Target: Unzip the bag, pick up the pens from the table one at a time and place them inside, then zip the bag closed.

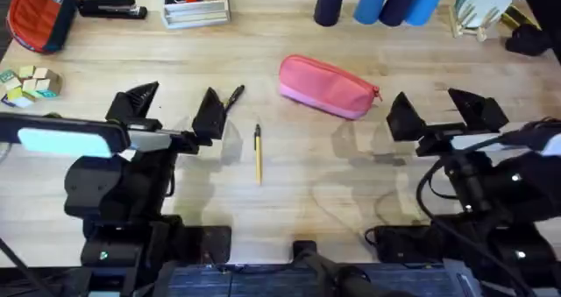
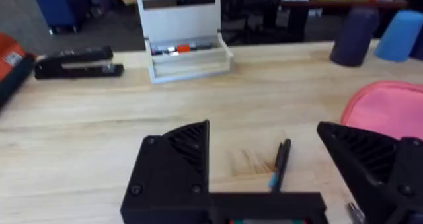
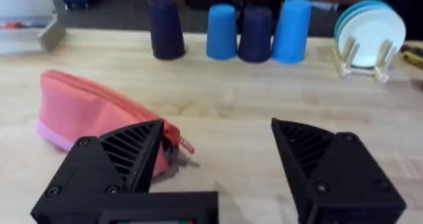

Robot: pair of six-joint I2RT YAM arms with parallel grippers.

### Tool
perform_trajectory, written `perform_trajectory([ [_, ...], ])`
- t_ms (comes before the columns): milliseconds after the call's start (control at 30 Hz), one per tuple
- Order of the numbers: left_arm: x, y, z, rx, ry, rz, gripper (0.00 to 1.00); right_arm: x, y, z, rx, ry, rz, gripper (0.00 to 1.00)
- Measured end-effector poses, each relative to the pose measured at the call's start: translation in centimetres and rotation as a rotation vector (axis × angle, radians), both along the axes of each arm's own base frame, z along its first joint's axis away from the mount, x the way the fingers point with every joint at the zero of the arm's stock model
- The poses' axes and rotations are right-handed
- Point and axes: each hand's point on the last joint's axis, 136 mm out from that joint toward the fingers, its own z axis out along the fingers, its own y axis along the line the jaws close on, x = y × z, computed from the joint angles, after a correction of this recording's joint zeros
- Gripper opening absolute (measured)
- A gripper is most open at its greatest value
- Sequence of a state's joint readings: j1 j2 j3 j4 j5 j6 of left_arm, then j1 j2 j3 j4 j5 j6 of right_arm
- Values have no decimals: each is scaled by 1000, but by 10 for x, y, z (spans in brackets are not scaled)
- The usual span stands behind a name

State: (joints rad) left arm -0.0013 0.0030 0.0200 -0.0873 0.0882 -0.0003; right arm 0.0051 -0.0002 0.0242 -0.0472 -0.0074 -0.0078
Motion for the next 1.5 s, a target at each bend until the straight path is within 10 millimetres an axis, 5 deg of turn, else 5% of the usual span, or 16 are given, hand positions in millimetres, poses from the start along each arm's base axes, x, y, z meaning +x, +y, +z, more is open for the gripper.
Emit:
perform_trajectory([
  [100,-2,-1,1,-1,55,-7,992,-5,1,-2,1,55,6,997],
  [333,8,-4,48,-3,142,-21,991,-15,1,7,1,178,9,997],
  [967,108,-24,83,-41,568,-134,993,5,3,78,3,446,15,996],
  [1500,95,-40,76,63,647,-291,994,21,3,102,3,485,15,996],
])
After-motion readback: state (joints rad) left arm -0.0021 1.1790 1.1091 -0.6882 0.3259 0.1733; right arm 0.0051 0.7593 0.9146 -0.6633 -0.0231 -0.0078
